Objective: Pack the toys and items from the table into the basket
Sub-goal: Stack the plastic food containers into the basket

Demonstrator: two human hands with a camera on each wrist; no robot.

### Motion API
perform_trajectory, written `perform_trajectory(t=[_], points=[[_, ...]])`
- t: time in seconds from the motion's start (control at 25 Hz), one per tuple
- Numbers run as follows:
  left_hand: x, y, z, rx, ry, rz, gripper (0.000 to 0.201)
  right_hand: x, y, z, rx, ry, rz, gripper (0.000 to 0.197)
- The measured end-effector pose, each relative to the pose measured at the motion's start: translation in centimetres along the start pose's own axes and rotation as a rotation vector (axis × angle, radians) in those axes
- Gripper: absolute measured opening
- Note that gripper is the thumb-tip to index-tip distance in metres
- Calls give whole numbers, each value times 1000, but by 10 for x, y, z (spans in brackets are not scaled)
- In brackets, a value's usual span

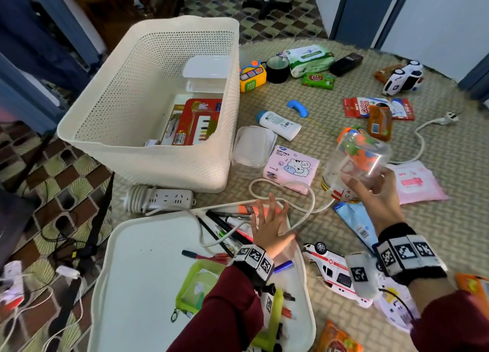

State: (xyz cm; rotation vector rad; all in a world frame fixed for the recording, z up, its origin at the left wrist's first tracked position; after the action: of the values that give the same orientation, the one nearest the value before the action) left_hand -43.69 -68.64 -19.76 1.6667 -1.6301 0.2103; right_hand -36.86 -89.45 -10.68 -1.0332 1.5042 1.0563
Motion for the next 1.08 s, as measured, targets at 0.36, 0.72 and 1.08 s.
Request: perform_trajectory(t=[0.36,0.72,1.08], points=[[12,52,-50,288,556,156,45,-9,100,-5,-39,-162,-25,69],[-19,129,-95,393,567,327,30,2,196,16,-29,-126,-29,85],[-116,229,-115,323,519,298,33,20,309,57,96,-212,-26,78]])
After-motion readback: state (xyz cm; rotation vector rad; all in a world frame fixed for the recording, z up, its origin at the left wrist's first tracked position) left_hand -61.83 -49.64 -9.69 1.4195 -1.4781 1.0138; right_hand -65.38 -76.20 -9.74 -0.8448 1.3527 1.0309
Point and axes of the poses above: each hand's wrist, its own y-axis away from the middle knuckle, its own z-axis out of the palm, x = y × z, the point moved 5 cm from there along -y, towards the middle knuckle, and after that the axes turned 2 degrees about y, right-handed, at the moved point
